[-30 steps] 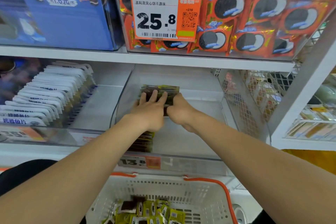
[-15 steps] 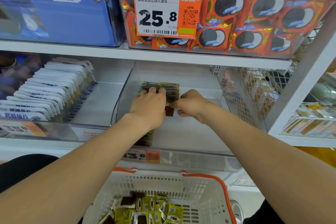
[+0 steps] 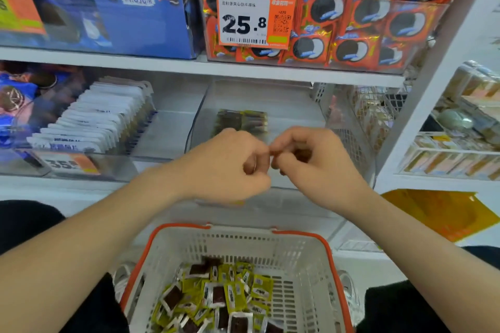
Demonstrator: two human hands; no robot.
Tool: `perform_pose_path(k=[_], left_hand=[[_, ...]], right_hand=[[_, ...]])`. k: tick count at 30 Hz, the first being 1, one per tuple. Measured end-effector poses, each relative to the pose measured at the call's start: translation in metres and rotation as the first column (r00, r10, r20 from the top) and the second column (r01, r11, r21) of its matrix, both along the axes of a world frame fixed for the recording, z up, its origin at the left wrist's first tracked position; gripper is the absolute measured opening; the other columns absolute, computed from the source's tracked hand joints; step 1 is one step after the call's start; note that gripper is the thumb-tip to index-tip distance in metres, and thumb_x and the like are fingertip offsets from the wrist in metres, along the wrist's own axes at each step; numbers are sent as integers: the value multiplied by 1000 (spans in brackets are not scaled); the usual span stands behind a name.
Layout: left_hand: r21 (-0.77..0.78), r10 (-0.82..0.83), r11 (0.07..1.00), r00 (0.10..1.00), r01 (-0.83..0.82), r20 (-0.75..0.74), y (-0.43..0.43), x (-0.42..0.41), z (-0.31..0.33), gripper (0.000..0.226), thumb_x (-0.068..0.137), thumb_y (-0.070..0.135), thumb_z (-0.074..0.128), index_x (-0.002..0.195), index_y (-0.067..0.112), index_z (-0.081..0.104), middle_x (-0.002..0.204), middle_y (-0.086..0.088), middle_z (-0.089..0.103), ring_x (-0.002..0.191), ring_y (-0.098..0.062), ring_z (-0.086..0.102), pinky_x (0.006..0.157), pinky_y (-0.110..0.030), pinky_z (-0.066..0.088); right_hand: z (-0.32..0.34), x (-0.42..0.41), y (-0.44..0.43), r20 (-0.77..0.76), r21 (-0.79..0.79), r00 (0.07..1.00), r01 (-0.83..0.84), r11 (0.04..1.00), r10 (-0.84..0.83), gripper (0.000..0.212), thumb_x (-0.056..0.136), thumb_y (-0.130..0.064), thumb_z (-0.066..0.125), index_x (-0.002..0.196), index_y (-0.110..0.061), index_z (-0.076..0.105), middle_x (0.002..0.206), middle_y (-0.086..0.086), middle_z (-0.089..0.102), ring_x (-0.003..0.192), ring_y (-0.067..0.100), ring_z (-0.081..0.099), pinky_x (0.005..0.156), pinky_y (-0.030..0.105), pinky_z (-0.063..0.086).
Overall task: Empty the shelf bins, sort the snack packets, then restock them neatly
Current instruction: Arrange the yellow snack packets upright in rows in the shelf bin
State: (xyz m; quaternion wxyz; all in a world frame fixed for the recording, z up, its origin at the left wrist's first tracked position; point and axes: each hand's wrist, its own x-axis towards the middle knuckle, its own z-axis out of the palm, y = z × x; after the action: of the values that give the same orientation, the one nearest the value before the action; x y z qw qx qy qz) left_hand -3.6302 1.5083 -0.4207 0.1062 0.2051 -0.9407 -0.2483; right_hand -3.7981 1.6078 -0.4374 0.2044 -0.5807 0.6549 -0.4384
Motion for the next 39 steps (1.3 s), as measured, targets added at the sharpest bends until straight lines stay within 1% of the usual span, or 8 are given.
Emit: perform_pose_path(k=[4, 9, 15, 21, 25, 30, 34, 39], left_hand=[[164, -144, 982, 919, 88, 368, 19, 34, -40, 11, 90, 27, 64, 80, 24, 66, 60, 11, 63, 56, -3, 55, 58, -23, 43], [122, -100, 992, 682, 17, 725, 11, 51, -158, 15, 97, 28, 58, 105, 19, 67, 100, 1, 68, 94, -26, 64, 82, -40, 55], [202, -73, 973, 677, -114, 732, 25, 70, -262, 24, 98, 17, 60, 122, 22, 62, 120, -7, 64, 99, -26, 57, 81, -35, 48], [308, -103, 940, 739, -146, 665, 62, 62, -353, 33, 96, 29, 72, 127, 22, 62, 131, 0, 59, 115, -21, 58, 92, -34, 52], [296, -140, 951, 732, -88, 667, 93, 49, -402, 57, 88, 37, 81, 136, 18, 57, 138, -4, 54, 128, -27, 53, 100, -43, 51], [98, -105, 994, 662, 48, 742, 117, 36, -441, 106, 73, 53, 88, 154, 9, 35, 154, -8, 38, 140, -31, 37, 105, -46, 43], [9, -28, 999, 670, 32, 742, 130, 30, -457, 131, 60, 49, 96, 159, 6, 22, 153, -13, 37, 141, -37, 36, 109, -46, 41], [33, -50, 999, 756, 37, 652, 128, 35, -461, 116, 56, 48, 99, 147, 12, 38, 144, -9, 40, 134, -33, 39, 106, -43, 40]], right_hand=[[-42, 29, 52, -118, 176, 993, 0, 984, 21, 17, 86, -10, 64, 83, -24, 74, 62, -8, 69, 53, 2, 58, 55, 10, 39], [-131, 58, 55, -365, 616, 829, -125, 777, 423, 25, 95, -21, 56, 108, -16, 76, 95, 1, 74, 84, 15, 65, 68, 24, 41], [-252, 46, 29, -224, 833, 812, -128, 538, 539, 39, 96, -13, 57, 134, -17, 66, 135, 7, 65, 121, 27, 61, 97, 34, 48], [-360, 12, 58, -184, 953, 804, 6, 302, 565, 33, 101, -19, 57, 133, -13, 63, 138, 13, 62, 127, 34, 59, 105, 48, 51], [-383, -1, 85, -145, 955, 897, 17, 296, 418, 74, 93, -22, 75, 157, -20, 39, 155, 8, 46, 140, 31, 48, 110, 40, 44], [-412, 13, 111, -167, 947, 909, 40, 318, 381, 112, 64, -37, 97, 154, -35, 32, 142, 4, 41, 128, 34, 50, 100, 46, 50], [-435, 28, 122, -265, 923, 897, 130, 363, 353, 103, 59, -39, 97, 140, -18, 37, 137, 8, 37, 128, 35, 40, 105, 44, 44], [-439, 31, 119, -254, 915, 881, 85, 394, 398, 90, 64, -34, 94, 135, -19, 41, 138, 7, 41, 130, 32, 38, 103, 45, 41]])
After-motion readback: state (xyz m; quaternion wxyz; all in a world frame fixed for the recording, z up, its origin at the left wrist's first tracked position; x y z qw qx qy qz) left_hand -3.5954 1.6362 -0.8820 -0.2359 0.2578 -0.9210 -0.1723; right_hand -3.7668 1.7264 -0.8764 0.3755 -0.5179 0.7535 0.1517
